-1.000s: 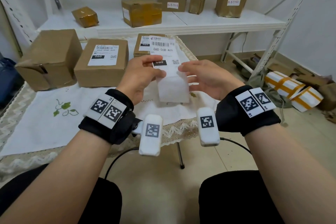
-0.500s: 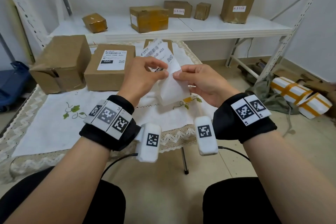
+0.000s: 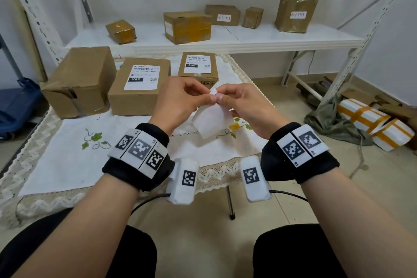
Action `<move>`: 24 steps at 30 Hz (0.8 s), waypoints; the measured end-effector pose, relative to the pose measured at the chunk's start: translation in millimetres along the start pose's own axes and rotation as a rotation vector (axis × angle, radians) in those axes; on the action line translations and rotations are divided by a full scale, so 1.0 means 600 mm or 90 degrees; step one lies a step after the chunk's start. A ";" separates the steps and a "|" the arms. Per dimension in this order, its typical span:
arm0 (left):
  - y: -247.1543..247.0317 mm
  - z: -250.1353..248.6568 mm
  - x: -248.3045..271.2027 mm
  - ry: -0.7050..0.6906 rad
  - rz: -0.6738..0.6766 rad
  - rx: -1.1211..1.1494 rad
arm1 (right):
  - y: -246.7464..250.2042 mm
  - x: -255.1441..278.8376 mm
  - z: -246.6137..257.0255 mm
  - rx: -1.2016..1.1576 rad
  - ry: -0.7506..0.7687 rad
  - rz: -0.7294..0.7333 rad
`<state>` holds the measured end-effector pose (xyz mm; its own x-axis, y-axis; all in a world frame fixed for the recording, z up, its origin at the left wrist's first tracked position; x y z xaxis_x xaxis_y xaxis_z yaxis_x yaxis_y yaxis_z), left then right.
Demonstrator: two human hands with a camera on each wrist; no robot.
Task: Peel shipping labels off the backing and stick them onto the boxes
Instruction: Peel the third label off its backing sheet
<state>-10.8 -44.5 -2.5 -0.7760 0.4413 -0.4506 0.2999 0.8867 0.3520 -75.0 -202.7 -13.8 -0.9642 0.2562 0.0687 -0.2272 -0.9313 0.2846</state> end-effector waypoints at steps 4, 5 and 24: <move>0.001 -0.004 0.002 -0.010 -0.007 -0.008 | -0.003 0.002 0.004 0.026 0.019 -0.015; 0.001 -0.006 0.003 -0.012 -0.011 -0.004 | -0.002 0.003 0.005 0.031 0.022 -0.023; 0.005 -0.009 0.008 0.075 0.021 0.161 | 0.002 0.004 0.010 -0.023 0.085 -0.091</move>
<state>-16.6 -40.7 1.2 -0.8188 0.4639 -0.3382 0.4432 0.8852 0.1412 -76.9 -201.5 -7.3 -0.9309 0.3518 -0.0983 -0.3653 -0.8974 0.2476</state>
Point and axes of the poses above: each hand's wrist, its own x-axis away from the middle knuckle, its own y-axis out of the back of the hand, z = x × y, the point moved 2 cm from there along -x, towards the middle knuckle, and after that the axes turned 10 degrees about -y, right-handed, at the moved point
